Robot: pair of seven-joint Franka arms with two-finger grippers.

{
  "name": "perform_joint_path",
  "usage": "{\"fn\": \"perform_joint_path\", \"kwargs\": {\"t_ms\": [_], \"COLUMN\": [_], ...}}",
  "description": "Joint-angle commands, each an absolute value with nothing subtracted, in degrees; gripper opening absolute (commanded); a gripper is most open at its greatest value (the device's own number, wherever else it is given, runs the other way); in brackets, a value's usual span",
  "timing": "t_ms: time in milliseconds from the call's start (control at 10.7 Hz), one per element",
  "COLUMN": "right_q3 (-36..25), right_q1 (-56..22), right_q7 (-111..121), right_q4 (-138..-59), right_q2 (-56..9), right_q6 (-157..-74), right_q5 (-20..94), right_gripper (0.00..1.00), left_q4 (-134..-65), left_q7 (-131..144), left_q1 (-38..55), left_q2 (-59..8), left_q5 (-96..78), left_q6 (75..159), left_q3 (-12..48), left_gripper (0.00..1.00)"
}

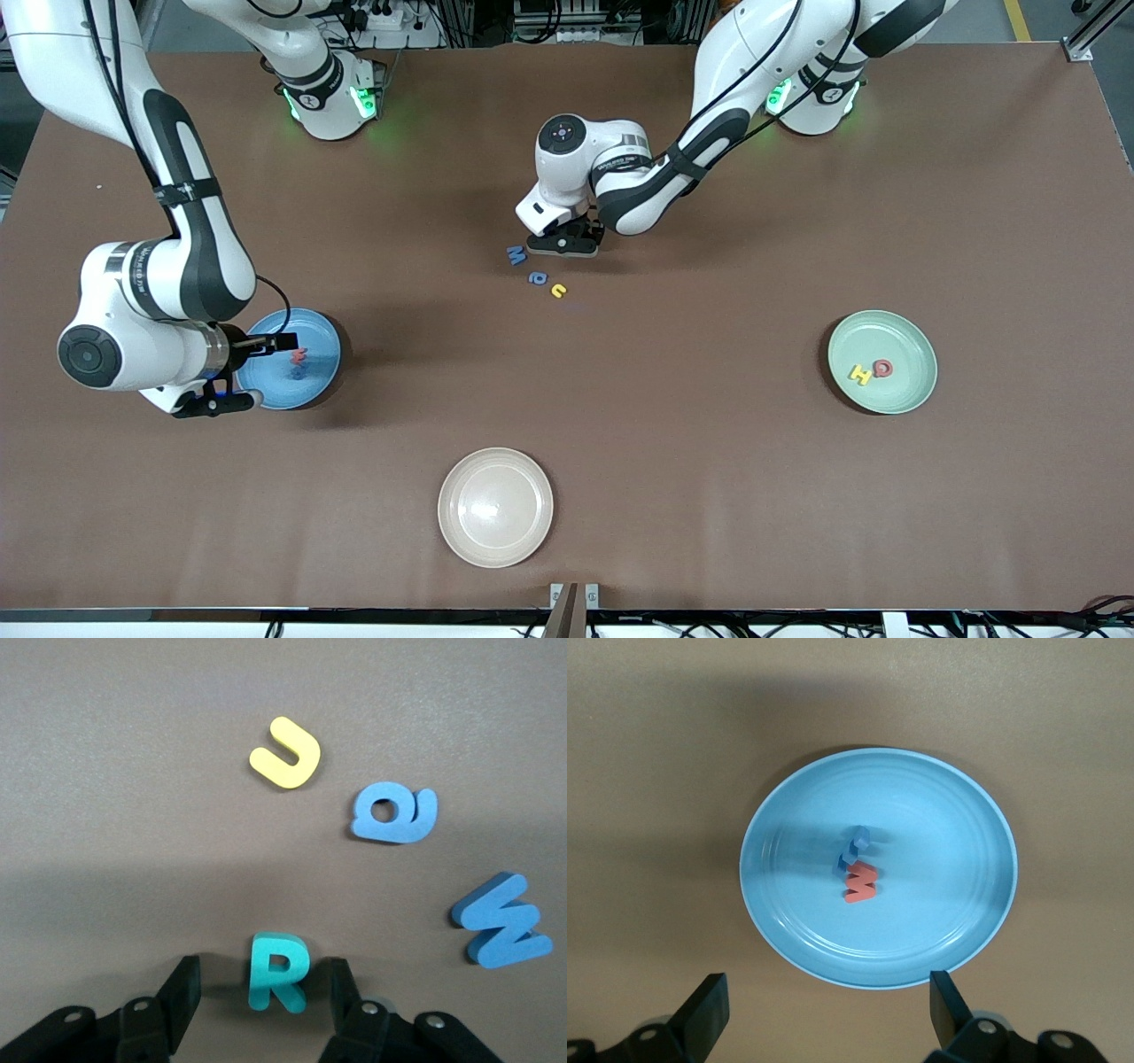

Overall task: Sort upper and lower case letters into plates
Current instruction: 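Grasp the teal R with the left gripper and carry it to the green plate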

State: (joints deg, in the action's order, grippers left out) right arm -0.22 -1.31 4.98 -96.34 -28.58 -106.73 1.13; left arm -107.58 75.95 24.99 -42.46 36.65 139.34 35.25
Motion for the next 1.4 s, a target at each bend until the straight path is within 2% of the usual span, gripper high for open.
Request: {"fn": "perform_joint_path", "kwargs": {"t_ms": [0,94,187,281,375,749,1030,1311], "right_q3": [0.2,0.2,0.3,0.6,1.1,1.6,5.4,5.4], "right_q1": [-3.1,-3.9,-4.0,-4.5,-4.7,-4.8,-8.0,-15.3], "right_q7": [0.5,-1.2,-1.5,-2.1,-3.5,-4.6,-14.9,-18.9], "right_q4": [-96.7,-96.7,-96.5,-96.5,-96.5,-96.5,-96.7,-97.0], "right_q2": [-27.8,-27.6,-27.6,-27.6,-27.6,-27.6,-27.7,-27.2], "right_q6": [-106.1,-106.0,-106.1,-106.3,-106.5,-107.0,-107.7,-107.7], "right_q5": [1.2,1.2,1.3,1.7,1.9,2.0,3.3,7.8], "right_gripper": [1.0,1.0,1.0,1.0,1.0,1.0,1.0,1.0], "left_q4": [-106.8,-106.8,-106.8,-106.7,-106.7,-103.9,-102.0,-99.2], "left_q7": [76.6,76.6,77.1,77.4,78.0,80.4,73.6,62.2], "left_q1": [25.4,25.5,25.6,25.2,25.3,22.6,13.4,5.0], "left_q2": [-43.2,-43.4,-43.6,-43.4,-43.1,-38.1,-33.1,-33.1], "left_q5": [38.3,38.3,38.3,38.3,38.3,38.3,38.8,38.3], "left_q6": [140.0,140.0,140.1,140.1,140.0,139.1,138.9,138.9], "left_q3": [34.9,34.9,34.8,34.9,34.9,34.5,34.3,34.3], "left_gripper": [0.51,0.45,0.32,0.12,0.0,0.0,0.0,0.0]}}
